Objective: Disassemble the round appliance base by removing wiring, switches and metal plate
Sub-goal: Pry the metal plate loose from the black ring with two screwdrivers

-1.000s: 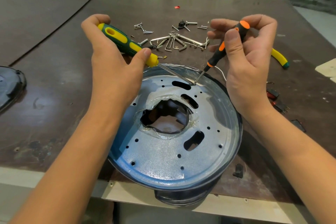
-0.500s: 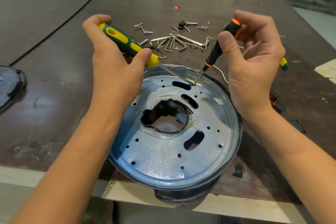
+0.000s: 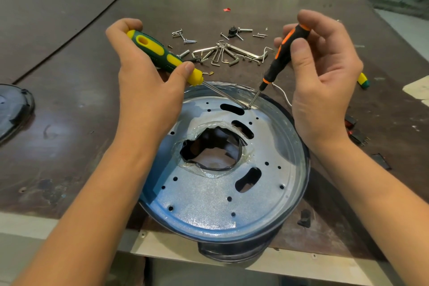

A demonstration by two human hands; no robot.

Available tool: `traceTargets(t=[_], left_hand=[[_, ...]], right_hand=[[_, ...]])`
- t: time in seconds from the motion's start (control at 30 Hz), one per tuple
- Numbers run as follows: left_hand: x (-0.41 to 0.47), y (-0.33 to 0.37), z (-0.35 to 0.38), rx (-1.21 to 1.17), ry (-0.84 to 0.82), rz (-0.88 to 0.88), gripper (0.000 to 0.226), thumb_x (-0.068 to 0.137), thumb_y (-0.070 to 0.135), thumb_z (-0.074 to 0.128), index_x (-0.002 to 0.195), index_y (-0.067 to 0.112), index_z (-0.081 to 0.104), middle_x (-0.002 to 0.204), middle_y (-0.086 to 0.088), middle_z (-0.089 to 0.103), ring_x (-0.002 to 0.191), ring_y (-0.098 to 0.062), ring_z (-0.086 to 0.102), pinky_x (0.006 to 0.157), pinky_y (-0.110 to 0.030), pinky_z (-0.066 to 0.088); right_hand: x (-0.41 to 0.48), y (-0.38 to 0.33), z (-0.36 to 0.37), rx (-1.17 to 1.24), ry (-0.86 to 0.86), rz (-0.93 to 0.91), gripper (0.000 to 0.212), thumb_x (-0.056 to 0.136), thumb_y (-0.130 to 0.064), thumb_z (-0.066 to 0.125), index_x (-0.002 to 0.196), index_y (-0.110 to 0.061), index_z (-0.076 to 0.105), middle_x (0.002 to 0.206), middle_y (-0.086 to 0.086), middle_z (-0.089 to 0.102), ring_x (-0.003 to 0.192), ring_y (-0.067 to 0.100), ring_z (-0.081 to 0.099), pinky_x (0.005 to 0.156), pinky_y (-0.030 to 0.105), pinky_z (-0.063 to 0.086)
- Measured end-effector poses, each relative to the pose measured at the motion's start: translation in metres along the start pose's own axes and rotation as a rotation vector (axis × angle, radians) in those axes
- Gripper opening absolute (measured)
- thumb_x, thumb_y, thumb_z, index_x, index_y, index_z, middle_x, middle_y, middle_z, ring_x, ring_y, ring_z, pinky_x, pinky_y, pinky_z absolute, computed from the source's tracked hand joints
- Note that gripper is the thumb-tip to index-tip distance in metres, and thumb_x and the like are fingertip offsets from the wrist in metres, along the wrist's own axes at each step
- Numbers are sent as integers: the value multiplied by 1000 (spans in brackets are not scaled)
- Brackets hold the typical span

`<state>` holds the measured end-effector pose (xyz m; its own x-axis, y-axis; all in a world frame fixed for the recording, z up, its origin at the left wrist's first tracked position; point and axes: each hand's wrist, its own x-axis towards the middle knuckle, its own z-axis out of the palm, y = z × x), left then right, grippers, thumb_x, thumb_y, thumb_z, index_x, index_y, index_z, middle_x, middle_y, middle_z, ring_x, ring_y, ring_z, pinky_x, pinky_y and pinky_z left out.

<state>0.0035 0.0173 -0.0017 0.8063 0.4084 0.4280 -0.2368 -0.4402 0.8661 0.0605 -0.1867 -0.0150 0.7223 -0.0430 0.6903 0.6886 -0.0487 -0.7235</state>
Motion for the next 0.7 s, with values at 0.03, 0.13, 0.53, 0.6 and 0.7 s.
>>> traceTargets(t=[0.03,0.13,0.53,0.6,0.7], left_hand=[[0,0,0,10,4,2,61,87,13,75,122,25,27,92,13,44,86,-13,64,85,-36,58],[0,0,0,16,8,1,62,87,13,75,122,25,26,92,14,45,83,-8,62,85,-35,58],[-1,0,-1,9,-5,2,62,87,13,75,123,25,26,96,12,45,94,-20,65,87,-39,58],[-1,0,0,12,-3,4,62,87,13,75,123,25,26,95,12,45,93,-18,65,87,-39,58],[0,0,-1,-1,-9,6,61,88,12,74,124,24,26,97,11,45,96,-21,65,87,-40,58]], right_hand=[[0,1,0,31,-2,22,28,104,3,49,131,2,53,115,20,64,105,40,67,97,52,55],[1,0,0,30,21,57,25,103,-1,54,128,1,55,114,17,61,102,29,61,93,50,55],[3,0,-1,-82,24,8,28,100,-1,62,127,2,58,107,10,59,95,14,57,87,29,50],[1,2,-1,-72,7,10,29,101,1,58,130,1,56,107,10,61,98,23,63,89,34,54],[0,2,-1,39,-18,58,33,103,6,44,136,5,49,118,21,62,113,47,61,102,58,52]])
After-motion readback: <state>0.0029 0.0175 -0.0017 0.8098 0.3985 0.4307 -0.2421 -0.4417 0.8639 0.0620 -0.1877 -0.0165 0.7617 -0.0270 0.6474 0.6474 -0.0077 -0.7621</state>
